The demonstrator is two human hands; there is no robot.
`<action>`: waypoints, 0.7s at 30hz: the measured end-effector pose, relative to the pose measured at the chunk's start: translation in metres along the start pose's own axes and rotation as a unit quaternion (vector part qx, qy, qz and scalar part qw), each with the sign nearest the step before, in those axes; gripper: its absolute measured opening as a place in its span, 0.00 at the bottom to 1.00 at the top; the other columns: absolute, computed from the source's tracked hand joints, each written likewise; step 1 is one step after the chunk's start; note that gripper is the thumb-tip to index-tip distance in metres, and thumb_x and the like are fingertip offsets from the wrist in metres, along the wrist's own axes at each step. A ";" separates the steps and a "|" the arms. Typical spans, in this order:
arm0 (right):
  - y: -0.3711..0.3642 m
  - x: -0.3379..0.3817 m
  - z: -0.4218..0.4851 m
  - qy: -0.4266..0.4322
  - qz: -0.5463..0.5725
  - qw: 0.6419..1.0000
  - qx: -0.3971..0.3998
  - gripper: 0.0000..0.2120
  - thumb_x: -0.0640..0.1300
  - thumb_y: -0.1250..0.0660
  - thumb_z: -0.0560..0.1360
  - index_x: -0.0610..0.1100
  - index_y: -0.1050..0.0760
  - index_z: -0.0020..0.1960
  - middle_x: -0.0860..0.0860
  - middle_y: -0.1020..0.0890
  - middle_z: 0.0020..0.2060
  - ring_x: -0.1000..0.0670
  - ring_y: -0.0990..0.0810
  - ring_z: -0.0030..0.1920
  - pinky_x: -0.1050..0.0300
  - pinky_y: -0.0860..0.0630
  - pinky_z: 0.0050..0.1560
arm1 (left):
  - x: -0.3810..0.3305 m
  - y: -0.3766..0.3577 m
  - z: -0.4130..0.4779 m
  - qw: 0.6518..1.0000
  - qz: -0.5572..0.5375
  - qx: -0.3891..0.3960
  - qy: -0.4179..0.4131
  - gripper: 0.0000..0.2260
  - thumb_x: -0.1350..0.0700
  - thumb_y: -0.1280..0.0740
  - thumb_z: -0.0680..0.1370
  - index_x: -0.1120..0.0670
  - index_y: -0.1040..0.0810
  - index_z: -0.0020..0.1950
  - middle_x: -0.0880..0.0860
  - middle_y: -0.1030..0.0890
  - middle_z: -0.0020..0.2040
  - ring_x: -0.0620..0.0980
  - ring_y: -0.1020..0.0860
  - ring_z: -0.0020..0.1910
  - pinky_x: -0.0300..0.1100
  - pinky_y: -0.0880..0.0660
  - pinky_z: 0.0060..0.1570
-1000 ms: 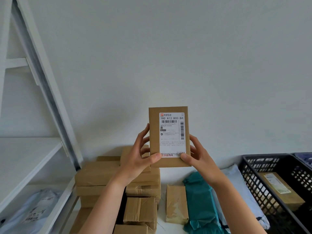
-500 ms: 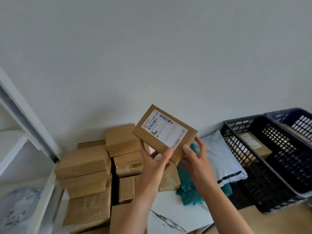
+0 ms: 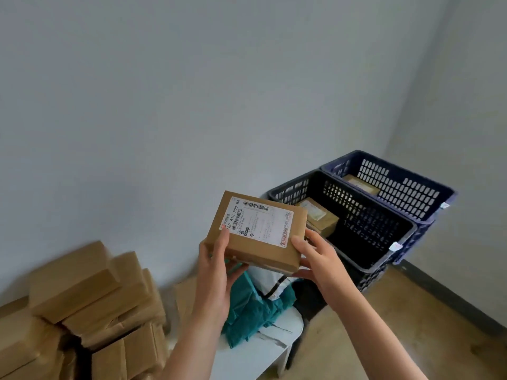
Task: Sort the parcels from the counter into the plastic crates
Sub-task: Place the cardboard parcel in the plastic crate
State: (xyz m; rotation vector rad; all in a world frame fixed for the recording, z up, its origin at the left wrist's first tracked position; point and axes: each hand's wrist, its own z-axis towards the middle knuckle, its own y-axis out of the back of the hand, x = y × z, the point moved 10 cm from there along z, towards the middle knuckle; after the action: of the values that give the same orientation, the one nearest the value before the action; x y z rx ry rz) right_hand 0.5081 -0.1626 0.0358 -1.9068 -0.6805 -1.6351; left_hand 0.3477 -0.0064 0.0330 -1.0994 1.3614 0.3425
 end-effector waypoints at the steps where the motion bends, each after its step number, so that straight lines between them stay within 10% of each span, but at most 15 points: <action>1: 0.022 0.006 0.001 0.006 0.003 1.000 -0.011 0.35 0.60 0.29 0.71 0.54 0.29 0.76 0.50 0.12 0.53 0.39 0.13 0.53 0.40 0.15 0.54 | 0.007 -0.022 0.001 1.000 0.005 0.014 0.004 0.23 0.38 0.28 0.74 0.42 0.24 0.67 0.48 0.14 0.59 0.51 0.15 0.58 0.52 0.16 0.56; 21: 0.408 0.046 0.012 0.032 0.028 0.983 -0.178 0.36 0.60 0.29 0.71 0.53 0.31 0.77 0.55 0.12 0.52 0.47 0.12 0.53 0.40 0.14 0.53 | 0.163 -0.402 0.024 0.981 0.056 0.172 0.064 0.22 0.40 0.29 0.78 0.45 0.26 0.69 0.49 0.14 0.60 0.55 0.16 0.62 0.58 0.18 0.61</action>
State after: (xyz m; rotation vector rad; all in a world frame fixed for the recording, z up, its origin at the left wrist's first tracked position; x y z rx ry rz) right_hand 0.8004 -0.4511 0.0508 -2.0815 -0.3184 -1.8705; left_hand 0.7076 -0.2494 0.0554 -0.7682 1.5340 0.1113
